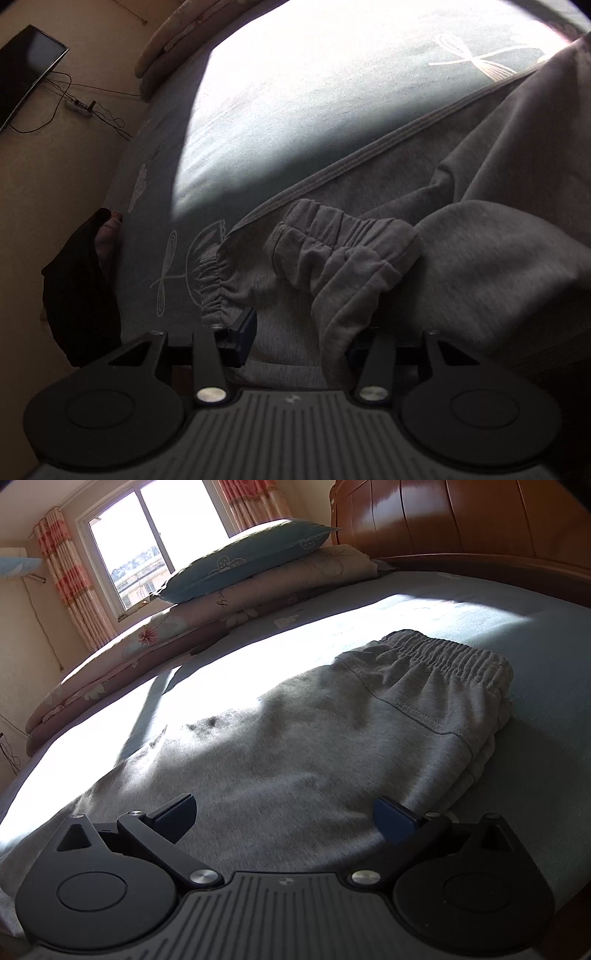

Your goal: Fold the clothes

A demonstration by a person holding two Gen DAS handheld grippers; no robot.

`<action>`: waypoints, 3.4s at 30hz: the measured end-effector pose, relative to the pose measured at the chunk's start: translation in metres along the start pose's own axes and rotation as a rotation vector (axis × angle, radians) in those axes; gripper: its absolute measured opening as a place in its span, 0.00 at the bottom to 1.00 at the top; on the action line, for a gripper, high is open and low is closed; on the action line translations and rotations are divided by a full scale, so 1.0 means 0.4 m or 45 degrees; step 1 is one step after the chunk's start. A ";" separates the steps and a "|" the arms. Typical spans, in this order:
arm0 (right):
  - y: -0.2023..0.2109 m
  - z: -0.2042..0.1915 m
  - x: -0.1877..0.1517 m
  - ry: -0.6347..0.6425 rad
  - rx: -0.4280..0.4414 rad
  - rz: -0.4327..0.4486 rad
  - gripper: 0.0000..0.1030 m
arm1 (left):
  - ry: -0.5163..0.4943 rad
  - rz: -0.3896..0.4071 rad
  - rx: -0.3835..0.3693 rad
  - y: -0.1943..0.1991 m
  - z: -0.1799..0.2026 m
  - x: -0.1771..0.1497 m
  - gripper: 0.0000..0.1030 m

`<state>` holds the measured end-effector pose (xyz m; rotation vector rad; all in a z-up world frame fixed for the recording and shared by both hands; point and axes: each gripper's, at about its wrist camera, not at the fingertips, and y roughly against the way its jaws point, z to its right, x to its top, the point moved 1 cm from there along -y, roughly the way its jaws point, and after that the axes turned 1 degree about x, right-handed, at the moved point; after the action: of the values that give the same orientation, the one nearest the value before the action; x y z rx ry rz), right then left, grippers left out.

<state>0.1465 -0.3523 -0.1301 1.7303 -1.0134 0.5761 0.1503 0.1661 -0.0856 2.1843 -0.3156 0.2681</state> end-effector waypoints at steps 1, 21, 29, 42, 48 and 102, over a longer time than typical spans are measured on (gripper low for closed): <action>-0.001 -0.001 0.000 0.003 -0.003 0.000 1.00 | 0.015 -0.004 -0.001 -0.004 -0.004 -0.008 0.51; -0.001 -0.007 -0.003 0.030 -0.012 -0.004 1.00 | 0.225 -0.014 0.051 -0.027 -0.124 -0.065 0.52; -0.002 -0.015 -0.007 0.068 -0.028 -0.006 1.00 | 0.372 0.036 -0.027 -0.013 -0.194 -0.071 0.57; -0.006 -0.021 -0.009 0.076 -0.039 -0.005 1.00 | 0.452 0.051 0.031 0.009 -0.290 -0.078 0.63; -0.007 -0.023 -0.011 0.089 -0.036 -0.004 1.00 | 0.448 0.134 0.036 0.050 -0.304 -0.050 0.66; -0.013 -0.808 -0.042 0.755 0.871 -0.250 0.72 | 1.357 0.266 -1.245 -0.279 -0.444 -0.346 0.81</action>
<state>0.1681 -0.0476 -0.0231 2.0105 -0.2189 1.3148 0.0416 0.3916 -0.1080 0.8512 -0.0246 1.0713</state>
